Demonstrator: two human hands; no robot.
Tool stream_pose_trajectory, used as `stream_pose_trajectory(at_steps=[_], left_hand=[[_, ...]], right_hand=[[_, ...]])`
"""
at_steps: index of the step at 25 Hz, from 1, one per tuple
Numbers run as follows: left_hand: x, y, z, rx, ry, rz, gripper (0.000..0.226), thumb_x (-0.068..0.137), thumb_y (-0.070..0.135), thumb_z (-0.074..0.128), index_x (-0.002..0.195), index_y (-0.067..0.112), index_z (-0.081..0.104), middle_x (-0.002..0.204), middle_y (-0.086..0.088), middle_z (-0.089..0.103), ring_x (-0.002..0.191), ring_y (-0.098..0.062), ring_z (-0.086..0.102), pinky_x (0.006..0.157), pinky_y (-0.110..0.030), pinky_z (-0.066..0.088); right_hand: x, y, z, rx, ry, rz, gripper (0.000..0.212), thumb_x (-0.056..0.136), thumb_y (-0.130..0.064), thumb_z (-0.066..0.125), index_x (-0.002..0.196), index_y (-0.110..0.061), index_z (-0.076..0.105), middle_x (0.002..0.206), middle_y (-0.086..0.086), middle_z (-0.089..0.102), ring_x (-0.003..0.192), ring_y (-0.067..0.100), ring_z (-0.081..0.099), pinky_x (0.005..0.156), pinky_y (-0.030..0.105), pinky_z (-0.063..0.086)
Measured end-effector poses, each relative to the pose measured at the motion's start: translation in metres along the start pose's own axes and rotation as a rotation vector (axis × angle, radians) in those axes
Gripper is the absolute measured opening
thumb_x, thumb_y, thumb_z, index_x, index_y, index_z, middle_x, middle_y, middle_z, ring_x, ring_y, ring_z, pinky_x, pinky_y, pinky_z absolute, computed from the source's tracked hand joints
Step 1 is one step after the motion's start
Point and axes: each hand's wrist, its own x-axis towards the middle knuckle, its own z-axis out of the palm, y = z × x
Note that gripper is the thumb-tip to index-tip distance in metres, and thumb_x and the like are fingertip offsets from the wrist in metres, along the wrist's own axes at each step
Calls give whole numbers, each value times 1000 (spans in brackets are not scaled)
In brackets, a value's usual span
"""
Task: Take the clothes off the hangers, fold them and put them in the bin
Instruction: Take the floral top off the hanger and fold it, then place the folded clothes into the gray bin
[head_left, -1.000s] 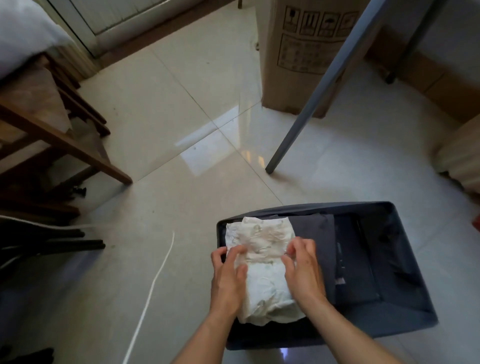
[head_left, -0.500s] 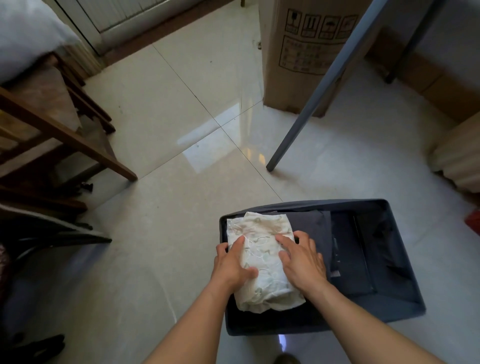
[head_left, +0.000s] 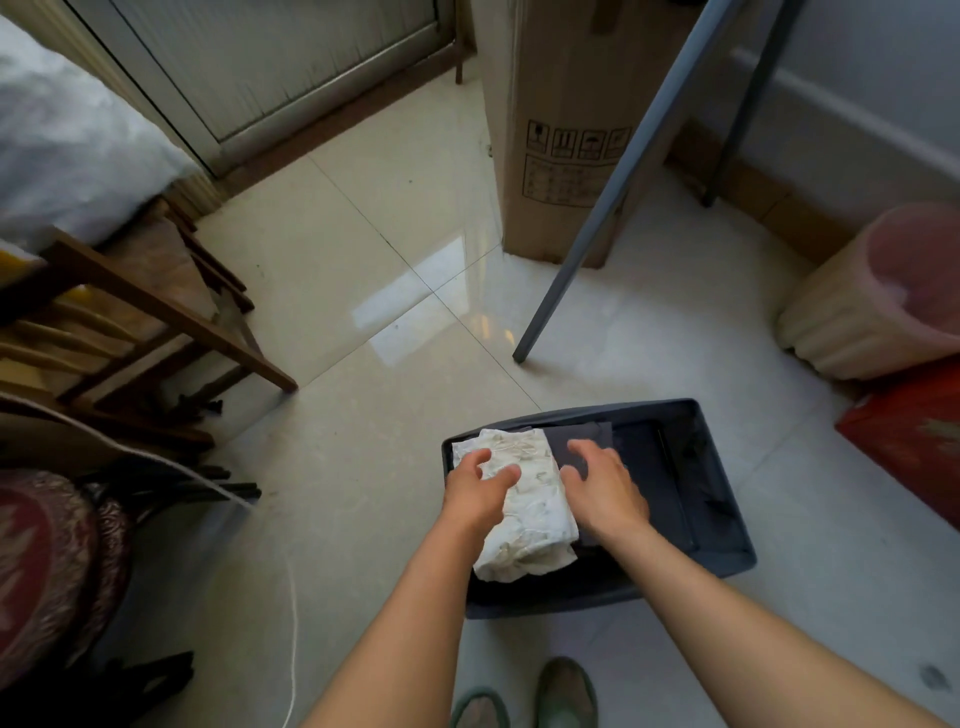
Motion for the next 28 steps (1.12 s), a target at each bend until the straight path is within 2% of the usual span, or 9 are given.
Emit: stream_pose_trajectory(at_steps=[2, 3, 5, 7, 9, 15, 21, 25, 28], left_hand=[[-40, 25, -1, -169, -30, -13, 49, 94, 25, 62, 139, 16, 46, 131, -7, 53, 110, -23, 58, 87, -37, 54], [-59, 38, -3, -227, -47, -1, 46, 95, 24, 61, 137, 15, 47, 123, -5, 57, 106, -23, 60, 85, -36, 55], [-100, 61, -7, -299, -77, 27, 39, 95, 24, 59, 132, 14, 51, 113, -2, 60, 104, -22, 63, 81, -34, 56], [-139, 79, -10, -340, -117, 63, 34, 97, 25, 58, 128, 14, 53, 111, -3, 62, 103, -23, 65, 81, -34, 56], [-178, 97, -16, -380, -147, 99, 31, 98, 26, 55, 126, 13, 54, 114, -8, 63, 101, -24, 66, 81, -36, 56], [-297, 147, -30, -652, -222, 147, 31, 101, 33, 46, 120, 10, 54, 112, -13, 66, 96, -26, 67, 75, -36, 53], [-406, 186, -19, -630, -394, 246, 30, 101, 36, 46, 118, 12, 53, 108, -9, 68, 91, -23, 67, 74, -35, 52], [-468, 201, 7, -538, -553, 317, 25, 101, 33, 46, 117, 14, 50, 104, -8, 68, 87, -21, 66, 73, -34, 52], [-504, 204, 34, -471, -618, 343, 16, 101, 28, 47, 106, 14, 52, 104, -7, 67, 83, -20, 64, 70, -33, 51]], right_hand=[[-22, -9, -22, 281, 14, 44, 40, 95, -27, 48, 136, -24, 49, 127, 2, 55, 106, 24, 62, 90, 38, 49], [-35, -14, -34, 434, 23, 65, 39, 95, -24, 50, 133, -21, 52, 119, 1, 58, 96, 23, 65, 87, 39, 52], [-67, -25, -66, 642, 26, 96, 33, 95, -19, 50, 128, -17, 56, 113, 0, 61, 81, 20, 68, 70, 34, 54], [-101, -35, -94, 766, 19, 95, 27, 96, -16, 49, 122, -16, 57, 111, 2, 63, 77, 19, 68, 59, 26, 49], [-135, -43, -121, 883, 25, 91, 22, 98, -16, 48, 117, -17, 59, 105, 5, 66, 74, 17, 67, 55, 23, 49], [-242, -58, -199, 1238, 150, 72, 18, 100, -19, 47, 107, -13, 63, 93, 10, 70, 71, 19, 66, 60, 27, 49], [-355, -56, -264, 1407, 359, -71, 20, 101, -18, 45, 101, -14, 64, 87, 7, 70, 69, 18, 66, 62, 27, 49], [-427, -17, -296, 1475, 583, -107, 20, 100, -17, 44, 99, -15, 65, 86, 6, 71, 66, 16, 65, 61, 27, 48], [-475, 21, -314, 1540, 769, -96, 20, 100, -15, 45, 96, -15, 65, 80, 6, 70, 61, 15, 64, 58, 28, 46]])
